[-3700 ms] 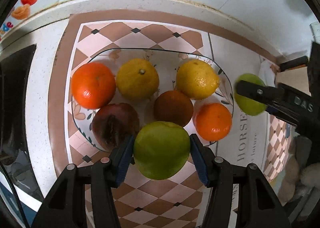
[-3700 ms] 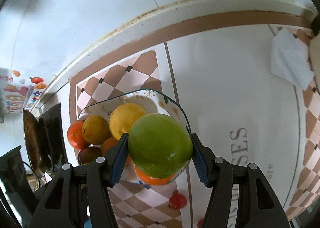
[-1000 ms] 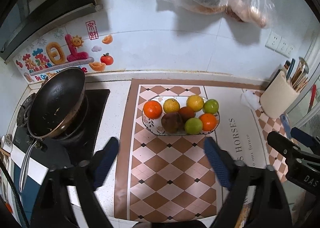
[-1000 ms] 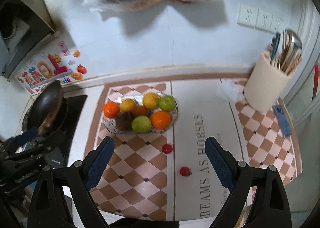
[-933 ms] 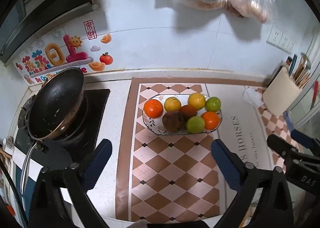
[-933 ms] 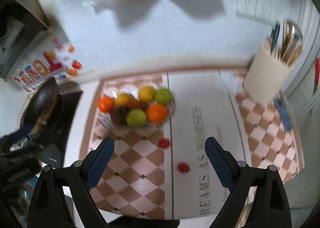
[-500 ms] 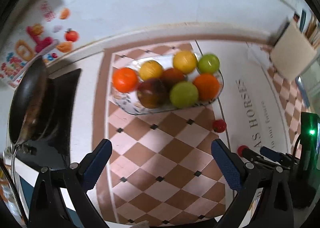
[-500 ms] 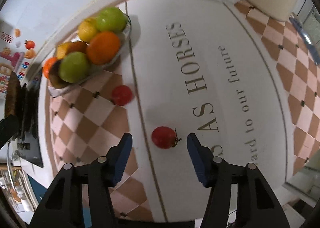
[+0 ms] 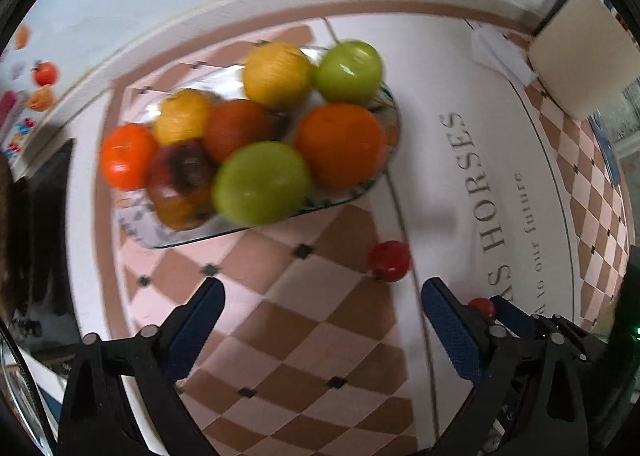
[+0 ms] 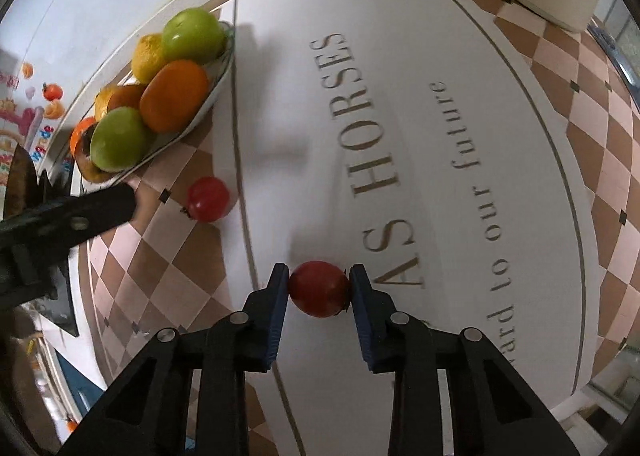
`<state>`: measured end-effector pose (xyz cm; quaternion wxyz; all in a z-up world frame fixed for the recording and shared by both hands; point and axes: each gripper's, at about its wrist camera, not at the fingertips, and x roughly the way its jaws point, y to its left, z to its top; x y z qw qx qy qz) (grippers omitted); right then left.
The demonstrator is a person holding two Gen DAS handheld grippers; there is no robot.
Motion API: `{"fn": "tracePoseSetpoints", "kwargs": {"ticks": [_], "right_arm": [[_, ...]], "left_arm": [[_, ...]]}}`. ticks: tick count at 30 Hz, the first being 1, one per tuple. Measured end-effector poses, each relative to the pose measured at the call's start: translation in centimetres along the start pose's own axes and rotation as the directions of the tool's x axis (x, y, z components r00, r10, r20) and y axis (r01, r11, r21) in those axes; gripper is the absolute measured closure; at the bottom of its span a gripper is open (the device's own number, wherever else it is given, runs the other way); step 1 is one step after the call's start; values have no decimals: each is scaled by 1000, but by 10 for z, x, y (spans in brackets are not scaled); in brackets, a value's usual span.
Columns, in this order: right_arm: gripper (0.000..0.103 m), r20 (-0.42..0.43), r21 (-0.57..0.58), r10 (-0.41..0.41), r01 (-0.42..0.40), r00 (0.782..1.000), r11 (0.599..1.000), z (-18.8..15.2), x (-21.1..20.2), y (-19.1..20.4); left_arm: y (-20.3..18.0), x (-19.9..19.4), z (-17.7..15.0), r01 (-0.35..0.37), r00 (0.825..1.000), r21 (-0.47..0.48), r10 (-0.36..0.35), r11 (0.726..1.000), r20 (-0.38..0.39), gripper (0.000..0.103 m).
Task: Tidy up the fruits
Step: 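Grasp a red tomato with the right tool while the left tool grasps another tomato, then lower both red tomatoes onto the plate and open both tools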
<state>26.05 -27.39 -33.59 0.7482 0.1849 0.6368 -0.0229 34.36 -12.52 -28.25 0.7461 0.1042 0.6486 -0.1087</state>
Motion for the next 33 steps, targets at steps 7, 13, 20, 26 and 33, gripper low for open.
{"fn": "tracePoseSetpoints", "kwargs": {"ticks": [7, 13, 20, 26, 33], "right_arm": [[70, 16, 26, -4, 4, 1000, 1000, 4, -16, -21], [70, 24, 38, -9, 8, 1000, 999, 14, -24, -28], [69, 40, 24, -5, 4, 999, 1000, 24, -34, -21], [70, 64, -3, 12, -12, 998, 1000, 26, -48, -8], [70, 53, -94, 133, -127, 990, 987, 49, -60, 48]], "left_arm": [[-28, 42, 13, 42, 994, 53, -36, 998, -103, 42], [-39, 59, 14, 68, 987, 69, -57, 995, -151, 66], [-42, 53, 15, 100, 987, 63, -91, 993, -133, 74], [-29, 22, 10, 143, 986, 38, -139, 989, -90, 74], [45, -36, -4, 202, 979, -87, -202, 976, 11, 74]]}}
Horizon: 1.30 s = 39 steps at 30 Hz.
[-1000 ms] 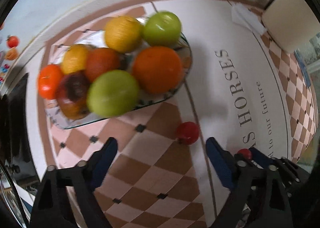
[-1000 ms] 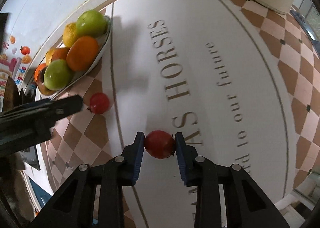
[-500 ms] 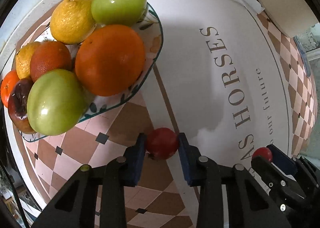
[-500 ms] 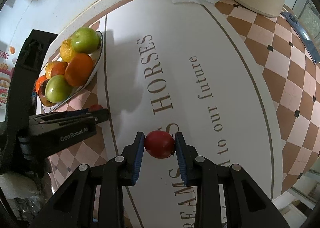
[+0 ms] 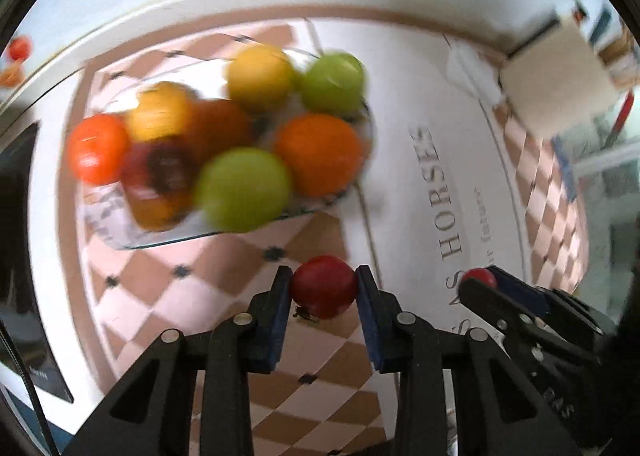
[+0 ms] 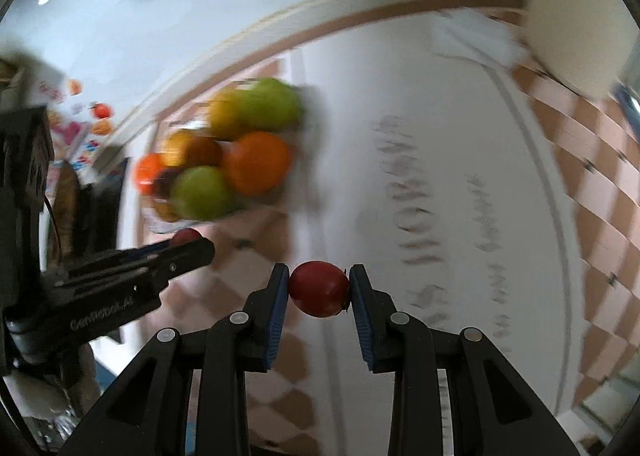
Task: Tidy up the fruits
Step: 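Lower both red tomatoes onto the plate and open both tools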
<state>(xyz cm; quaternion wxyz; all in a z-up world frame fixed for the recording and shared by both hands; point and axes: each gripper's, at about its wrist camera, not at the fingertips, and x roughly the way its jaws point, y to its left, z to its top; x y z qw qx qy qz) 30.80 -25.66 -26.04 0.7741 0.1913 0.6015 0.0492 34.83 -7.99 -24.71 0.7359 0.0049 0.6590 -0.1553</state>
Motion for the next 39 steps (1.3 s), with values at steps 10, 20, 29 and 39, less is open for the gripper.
{"fn": "tracePoseSetpoints", "kwargs": {"ticks": [10, 20, 29, 39], "right_arm": [[70, -154, -204, 246, -274, 957, 940, 78, 33, 151], [70, -450, -282, 83, -230, 889, 931, 116, 132, 235], [68, -519, -356, -61, -150, 852, 922, 113, 158, 234], [34, -466, -322, -72, -94, 882, 942, 136, 143, 224]], "left_arm": [[137, -34, -10, 135, 988, -412, -93, 901, 122, 74], [206, 9, -10, 292, 955, -646, -247, 706, 162, 74], [207, 37, 5, 295, 950, -659, -288, 692, 122, 73], [194, 49, 23, 262, 956, -638, -285, 724, 69, 70]]}}
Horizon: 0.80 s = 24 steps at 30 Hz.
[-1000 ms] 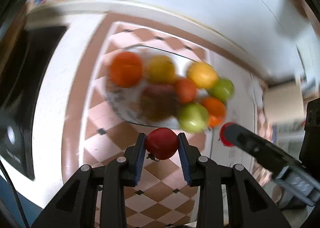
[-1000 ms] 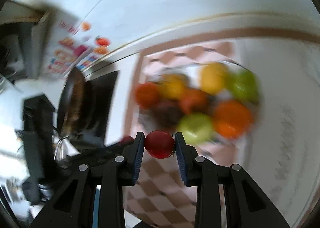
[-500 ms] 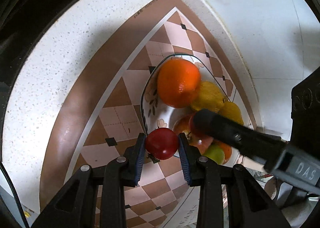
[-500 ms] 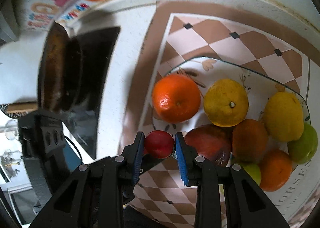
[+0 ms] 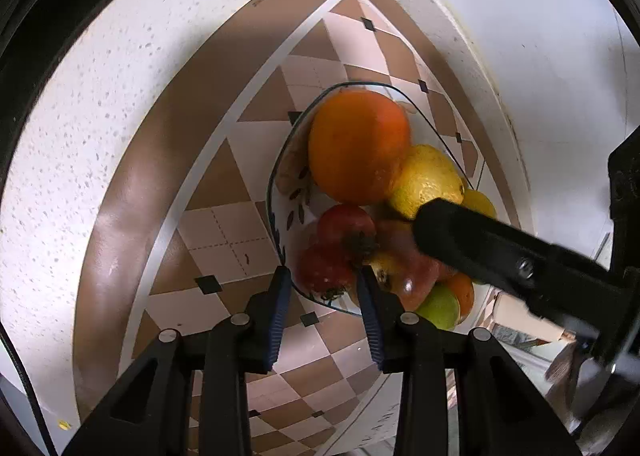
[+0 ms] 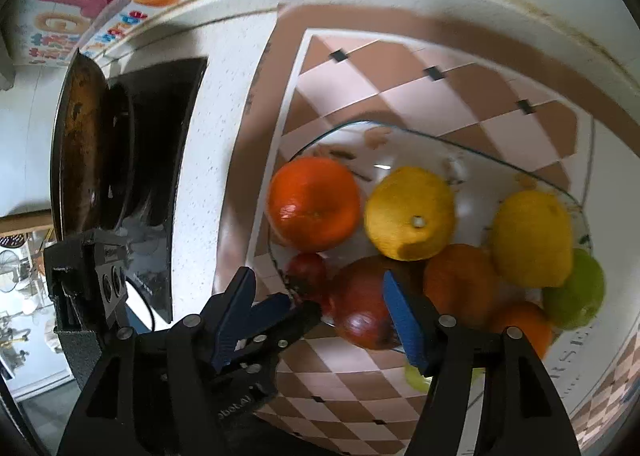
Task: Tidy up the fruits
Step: 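Lower both red tomatoes onto the plate and open both tools, then lift both open tools away from the plate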
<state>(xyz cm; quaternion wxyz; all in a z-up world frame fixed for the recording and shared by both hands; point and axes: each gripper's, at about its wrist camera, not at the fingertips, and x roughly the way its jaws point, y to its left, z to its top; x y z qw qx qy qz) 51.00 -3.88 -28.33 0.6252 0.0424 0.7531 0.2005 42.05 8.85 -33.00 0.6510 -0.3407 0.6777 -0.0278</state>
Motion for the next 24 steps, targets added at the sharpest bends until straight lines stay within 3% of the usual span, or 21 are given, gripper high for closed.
{"fn": "tracePoseSetpoints", "kwargs": {"ticks": [4, 8, 13, 20, 24], "right_arm": [[33, 82, 25, -23, 21, 996, 999, -12, -24, -10], [15, 216, 50, -118, 110, 969, 993, -44, -57, -22], [10, 329, 142, -227, 189, 917, 972, -103, -77, -42], [9, 423, 225, -306, 228, 853, 947, -171, -90, -41], [8, 495, 267, -363, 260, 789, 928, -210, -112, -29]], "left_arm": [[-7, -10, -5, -17, 1000, 40, 17, 999, 14, 56], [-21, -35, -13, -128, 989, 145, 115, 981, 95, 13], [-34, -67, -34, -296, 942, 256, 237, 920, 237, 8], [-44, -105, -77, -413, 883, 347, 277, 842, 378, 6], [-51, -124, -102, -439, 858, 373, 259, 817, 443, 7]]}}
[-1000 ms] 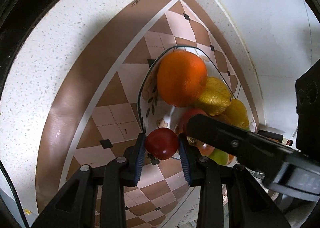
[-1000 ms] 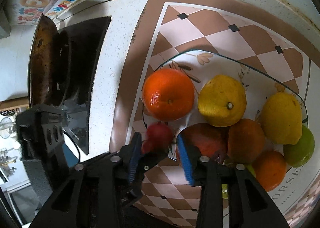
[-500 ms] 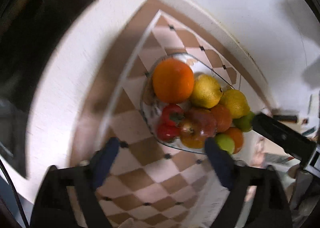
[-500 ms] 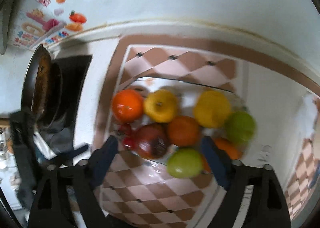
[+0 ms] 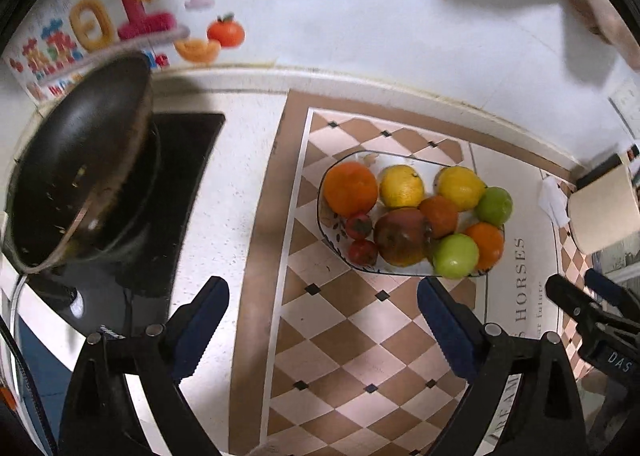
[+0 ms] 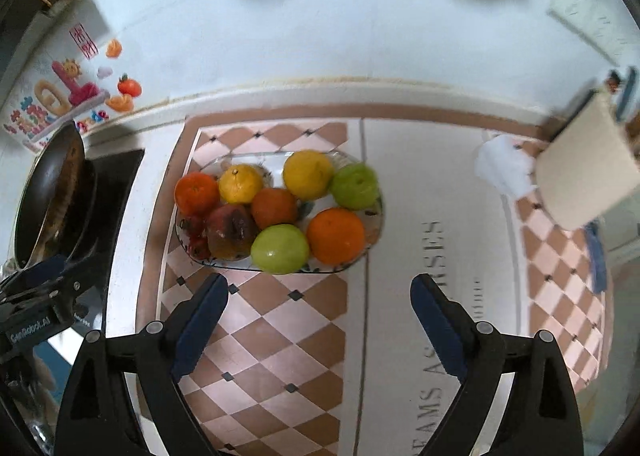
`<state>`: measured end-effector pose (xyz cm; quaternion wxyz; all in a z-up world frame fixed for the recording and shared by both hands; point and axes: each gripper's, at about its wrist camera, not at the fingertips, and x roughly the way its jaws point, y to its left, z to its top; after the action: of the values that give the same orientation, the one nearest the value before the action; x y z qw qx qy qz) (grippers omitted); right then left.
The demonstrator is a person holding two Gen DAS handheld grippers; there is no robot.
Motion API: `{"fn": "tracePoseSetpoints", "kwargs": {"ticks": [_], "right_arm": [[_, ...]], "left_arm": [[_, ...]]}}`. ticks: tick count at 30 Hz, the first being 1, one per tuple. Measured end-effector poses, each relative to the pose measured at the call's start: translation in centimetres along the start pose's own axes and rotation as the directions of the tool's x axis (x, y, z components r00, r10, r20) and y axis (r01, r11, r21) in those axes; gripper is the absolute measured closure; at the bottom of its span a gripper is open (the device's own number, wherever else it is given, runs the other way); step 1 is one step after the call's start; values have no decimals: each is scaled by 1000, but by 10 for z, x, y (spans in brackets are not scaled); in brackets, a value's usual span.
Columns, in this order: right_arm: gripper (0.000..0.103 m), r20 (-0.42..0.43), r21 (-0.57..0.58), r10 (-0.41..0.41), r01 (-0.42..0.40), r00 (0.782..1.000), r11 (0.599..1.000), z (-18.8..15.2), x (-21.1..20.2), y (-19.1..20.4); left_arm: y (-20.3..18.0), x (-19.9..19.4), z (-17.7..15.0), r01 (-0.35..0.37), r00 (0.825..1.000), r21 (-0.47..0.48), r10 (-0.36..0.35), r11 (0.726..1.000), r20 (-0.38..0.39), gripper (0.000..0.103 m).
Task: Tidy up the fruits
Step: 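Lift both open tools away from the plate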
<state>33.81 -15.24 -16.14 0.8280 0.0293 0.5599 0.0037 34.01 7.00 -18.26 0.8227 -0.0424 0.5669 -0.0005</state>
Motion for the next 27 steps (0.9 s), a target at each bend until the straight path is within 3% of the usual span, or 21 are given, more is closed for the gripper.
{"fn": "tracePoseSetpoints", "kwargs": {"ticks": [8, 16, 27], "right_arm": [[8, 124, 15, -41, 40, 991, 999, -40, -70, 8], [4, 242, 38, -64, 57, 968, 998, -97, -150, 19], [2, 342, -7, -44, 49, 939, 999, -179, -228, 31]], "left_arm": [[-6, -64, -36, 5, 994, 44, -10, 999, 109, 6], [-4, -124, -77, 16, 983, 85, -31, 996, 182, 6], [-5, -200, -144, -12, 953, 105, -21, 994, 303, 7]]}}
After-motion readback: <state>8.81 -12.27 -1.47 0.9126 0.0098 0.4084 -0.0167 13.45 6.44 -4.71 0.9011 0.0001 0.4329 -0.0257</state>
